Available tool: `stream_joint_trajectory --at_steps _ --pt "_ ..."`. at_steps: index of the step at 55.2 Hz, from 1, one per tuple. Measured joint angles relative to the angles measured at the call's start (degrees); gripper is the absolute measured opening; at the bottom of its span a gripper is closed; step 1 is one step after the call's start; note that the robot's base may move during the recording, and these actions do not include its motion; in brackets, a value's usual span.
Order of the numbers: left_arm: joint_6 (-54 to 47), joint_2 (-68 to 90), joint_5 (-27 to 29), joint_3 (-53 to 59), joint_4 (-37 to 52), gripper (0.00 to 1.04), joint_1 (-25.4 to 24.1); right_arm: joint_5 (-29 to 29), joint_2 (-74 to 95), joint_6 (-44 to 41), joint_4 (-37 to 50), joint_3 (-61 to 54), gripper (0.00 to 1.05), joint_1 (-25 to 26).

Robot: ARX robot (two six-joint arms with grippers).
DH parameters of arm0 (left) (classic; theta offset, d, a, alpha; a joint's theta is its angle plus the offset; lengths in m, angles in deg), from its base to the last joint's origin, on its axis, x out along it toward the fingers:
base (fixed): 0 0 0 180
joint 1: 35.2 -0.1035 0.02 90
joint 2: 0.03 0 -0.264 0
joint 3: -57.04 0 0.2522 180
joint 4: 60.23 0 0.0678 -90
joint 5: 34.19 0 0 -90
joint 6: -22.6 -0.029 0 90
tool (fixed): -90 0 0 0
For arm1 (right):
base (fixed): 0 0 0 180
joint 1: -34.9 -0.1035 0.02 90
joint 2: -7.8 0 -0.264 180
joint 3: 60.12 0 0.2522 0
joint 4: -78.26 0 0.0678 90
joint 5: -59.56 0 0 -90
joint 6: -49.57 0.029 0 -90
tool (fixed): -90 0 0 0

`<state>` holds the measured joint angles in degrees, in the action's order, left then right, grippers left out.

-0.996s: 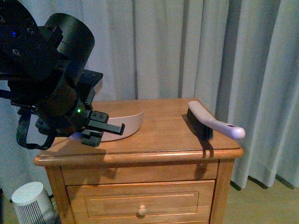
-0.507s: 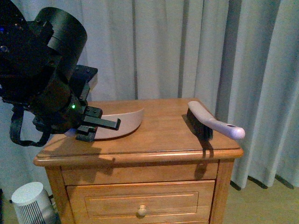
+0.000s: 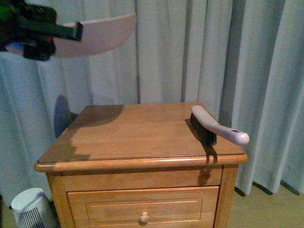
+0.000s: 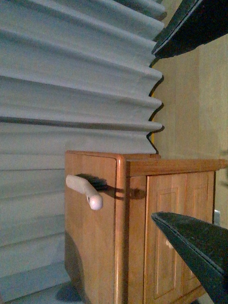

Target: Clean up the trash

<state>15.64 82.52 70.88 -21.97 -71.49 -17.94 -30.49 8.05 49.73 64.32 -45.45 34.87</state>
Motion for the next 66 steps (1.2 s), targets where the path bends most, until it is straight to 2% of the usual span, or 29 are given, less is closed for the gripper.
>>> stream_joint_trajectory --at_steps 13,26,46,66 --pt "-8.3 -18.6 -2.8 10.8 9.5 0.28 0.2 0.0 0.0 0.0 0.0 0.0 0.97 0.0" --pt "-16.1 -35.7 -4.0 21.7 12.6 0.28 0.7 0.0 0.0 0.0 0.0 0.0 0.97 0.0" --pt "-18.8 -56.9 -3.1 32.7 6.5 0.28 0.3 0.0 0.0 0.0 0.0 0.0 0.97 0.0" --pt "-17.2 -62.0 -4.2 37.8 5.6 0.28 -2.6 0.0 0.0 0.0 0.0 0.0 0.97 0.0"
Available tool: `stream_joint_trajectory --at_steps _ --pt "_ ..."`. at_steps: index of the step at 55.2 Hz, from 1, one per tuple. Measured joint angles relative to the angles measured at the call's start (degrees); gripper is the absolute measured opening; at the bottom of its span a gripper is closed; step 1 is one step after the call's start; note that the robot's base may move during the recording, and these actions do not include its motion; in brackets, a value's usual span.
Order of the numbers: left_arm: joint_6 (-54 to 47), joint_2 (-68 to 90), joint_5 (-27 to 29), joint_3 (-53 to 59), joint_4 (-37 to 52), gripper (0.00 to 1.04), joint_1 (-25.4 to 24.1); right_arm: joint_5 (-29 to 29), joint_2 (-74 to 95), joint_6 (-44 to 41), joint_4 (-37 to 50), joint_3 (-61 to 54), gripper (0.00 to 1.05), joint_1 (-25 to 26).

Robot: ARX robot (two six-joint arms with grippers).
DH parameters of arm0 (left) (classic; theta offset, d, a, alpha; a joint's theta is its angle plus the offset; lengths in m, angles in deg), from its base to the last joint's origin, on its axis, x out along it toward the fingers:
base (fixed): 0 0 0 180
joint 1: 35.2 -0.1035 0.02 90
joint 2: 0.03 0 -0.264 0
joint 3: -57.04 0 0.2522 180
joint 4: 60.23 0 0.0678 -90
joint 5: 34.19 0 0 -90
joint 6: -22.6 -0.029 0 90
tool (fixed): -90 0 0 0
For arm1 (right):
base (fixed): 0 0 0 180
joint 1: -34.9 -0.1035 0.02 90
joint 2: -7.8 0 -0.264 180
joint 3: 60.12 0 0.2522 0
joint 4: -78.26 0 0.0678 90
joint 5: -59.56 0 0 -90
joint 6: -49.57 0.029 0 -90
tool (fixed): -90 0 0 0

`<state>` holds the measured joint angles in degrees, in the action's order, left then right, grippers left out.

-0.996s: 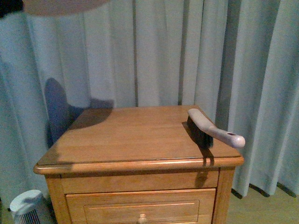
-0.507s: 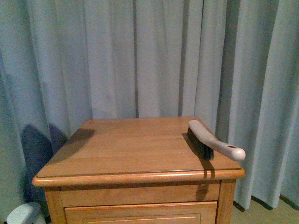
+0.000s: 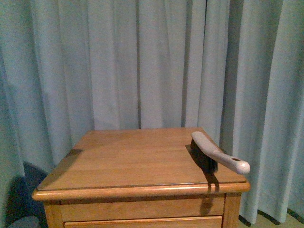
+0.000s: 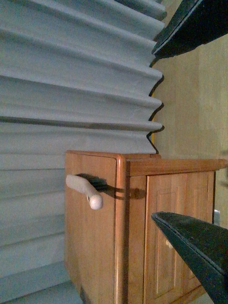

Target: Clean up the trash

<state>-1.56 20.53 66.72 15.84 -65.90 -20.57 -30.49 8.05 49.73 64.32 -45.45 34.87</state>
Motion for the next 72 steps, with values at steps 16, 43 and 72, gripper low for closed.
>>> stream_joint_trajectory --at_steps 16,43,72 --pt "2.0 -1.0 1.5 1.4 -1.4 0.28 -0.2 0.0 0.0 0.0 0.0 0.0 0.97 0.0" --pt "2.9 -1.1 1.6 1.4 -1.7 0.28 -0.2 0.0 0.0 0.0 0.0 0.0 0.97 0.0" --pt "3.0 -1.2 1.7 1.4 -1.7 0.28 -0.2 14.8 56.2 5.8 0.2 33.6 0.97 -6.2"
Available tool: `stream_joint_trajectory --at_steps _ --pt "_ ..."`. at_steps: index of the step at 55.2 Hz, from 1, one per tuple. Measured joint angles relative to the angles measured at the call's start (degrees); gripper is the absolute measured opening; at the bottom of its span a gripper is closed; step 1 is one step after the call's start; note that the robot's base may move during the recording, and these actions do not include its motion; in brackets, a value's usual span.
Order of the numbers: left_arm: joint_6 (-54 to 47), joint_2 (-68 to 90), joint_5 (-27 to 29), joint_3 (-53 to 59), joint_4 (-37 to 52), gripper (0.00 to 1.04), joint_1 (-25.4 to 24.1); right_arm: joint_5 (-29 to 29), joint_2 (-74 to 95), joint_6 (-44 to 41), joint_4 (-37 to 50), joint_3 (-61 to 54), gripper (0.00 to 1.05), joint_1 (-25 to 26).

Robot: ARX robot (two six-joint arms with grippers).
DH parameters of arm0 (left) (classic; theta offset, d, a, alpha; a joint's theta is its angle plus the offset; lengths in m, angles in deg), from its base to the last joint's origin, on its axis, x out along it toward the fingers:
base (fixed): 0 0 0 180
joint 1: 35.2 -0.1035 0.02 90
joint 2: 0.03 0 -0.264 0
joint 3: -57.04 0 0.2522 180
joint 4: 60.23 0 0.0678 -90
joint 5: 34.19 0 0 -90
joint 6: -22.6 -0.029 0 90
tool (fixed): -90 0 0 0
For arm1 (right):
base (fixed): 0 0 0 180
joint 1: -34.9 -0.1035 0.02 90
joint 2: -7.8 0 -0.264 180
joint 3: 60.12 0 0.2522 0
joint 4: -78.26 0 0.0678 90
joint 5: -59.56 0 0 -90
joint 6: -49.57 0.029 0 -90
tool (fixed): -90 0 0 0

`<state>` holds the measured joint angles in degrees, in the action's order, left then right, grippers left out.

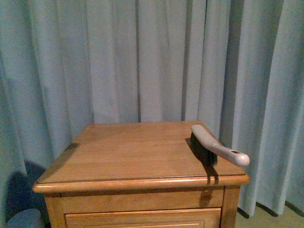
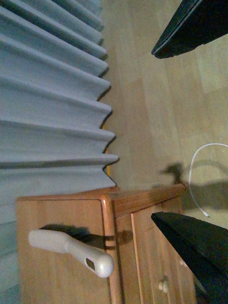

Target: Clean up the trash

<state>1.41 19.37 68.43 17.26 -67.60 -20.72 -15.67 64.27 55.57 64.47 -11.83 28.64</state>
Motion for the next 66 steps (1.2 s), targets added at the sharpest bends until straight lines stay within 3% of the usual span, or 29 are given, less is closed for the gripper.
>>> stream_joint_trajectory --at_steps 25,41,66 --pt "0.0 0.0 0.0 0.0 0.0 0.28 0.0 -2.3 34.6 9.8 -19.0 39.5 0.97 -5.2" --pt "0.0 0.0 0.0 0.0 0.0 0.28 0.0 -1.8 48.2 14.7 -25.7 50.2 0.97 -6.0" --pt "0.0 0.0 0.0 0.0 0.0 0.28 0.0 -1.8 55.1 17.9 -25.5 52.3 0.97 -9.2"
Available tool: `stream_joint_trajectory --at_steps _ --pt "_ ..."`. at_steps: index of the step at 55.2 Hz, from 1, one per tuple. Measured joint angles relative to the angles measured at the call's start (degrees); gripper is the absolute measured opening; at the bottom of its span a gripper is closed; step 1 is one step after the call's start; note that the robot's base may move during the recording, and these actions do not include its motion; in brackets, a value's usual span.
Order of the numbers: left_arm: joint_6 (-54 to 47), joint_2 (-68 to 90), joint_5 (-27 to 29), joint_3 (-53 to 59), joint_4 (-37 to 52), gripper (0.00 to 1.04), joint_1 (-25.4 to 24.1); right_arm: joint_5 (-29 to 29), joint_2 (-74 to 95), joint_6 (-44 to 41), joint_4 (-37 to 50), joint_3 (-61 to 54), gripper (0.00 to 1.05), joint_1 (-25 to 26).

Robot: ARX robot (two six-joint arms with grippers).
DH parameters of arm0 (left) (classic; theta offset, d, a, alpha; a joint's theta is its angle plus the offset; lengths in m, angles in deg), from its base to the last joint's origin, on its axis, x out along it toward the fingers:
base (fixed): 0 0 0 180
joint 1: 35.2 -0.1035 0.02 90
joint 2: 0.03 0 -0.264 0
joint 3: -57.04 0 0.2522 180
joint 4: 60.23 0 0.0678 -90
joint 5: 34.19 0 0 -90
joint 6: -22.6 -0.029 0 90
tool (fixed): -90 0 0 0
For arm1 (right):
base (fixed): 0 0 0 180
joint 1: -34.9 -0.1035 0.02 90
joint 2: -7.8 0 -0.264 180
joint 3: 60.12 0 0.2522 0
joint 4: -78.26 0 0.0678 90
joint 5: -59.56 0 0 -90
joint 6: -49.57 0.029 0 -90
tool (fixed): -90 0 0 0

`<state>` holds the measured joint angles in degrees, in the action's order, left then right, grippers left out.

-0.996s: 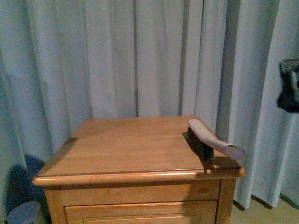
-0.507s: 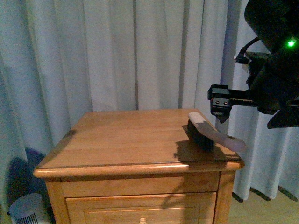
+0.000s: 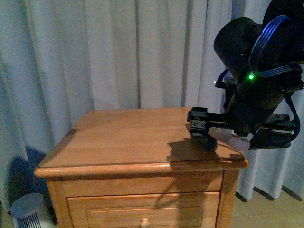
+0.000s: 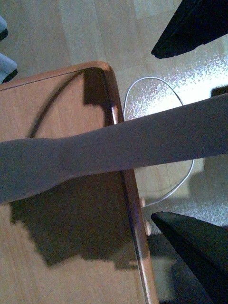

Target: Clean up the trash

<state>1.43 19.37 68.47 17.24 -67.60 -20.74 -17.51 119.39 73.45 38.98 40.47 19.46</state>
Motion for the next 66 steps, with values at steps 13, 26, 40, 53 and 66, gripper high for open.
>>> stream_joint_trajectory --at_steps 13,26,40,53,66 --pt "0.0 0.0 0.0 0.0 0.0 0.28 0.0 0.7 0.1 0.0 0.6 -0.2 0.7 0.1" --pt "0.0 0.0 0.0 0.0 0.0 0.28 0.0 -0.6 0.1 0.1 0.7 -0.4 0.25 0.2" --pt "0.0 0.0 0.0 0.0 0.0 0.28 0.0 -1.1 -0.6 0.1 0.8 -0.4 0.23 0.8" --pt "0.0 0.0 0.0 0.0 0.0 0.28 0.0 1.5 -7.9 -4.8 6.8 -3.0 0.22 0.8" --pt "0.0 0.0 0.0 0.0 0.0 0.28 0.0 3.4 -26.6 -12.7 15.6 -11.8 0.22 -1.0"
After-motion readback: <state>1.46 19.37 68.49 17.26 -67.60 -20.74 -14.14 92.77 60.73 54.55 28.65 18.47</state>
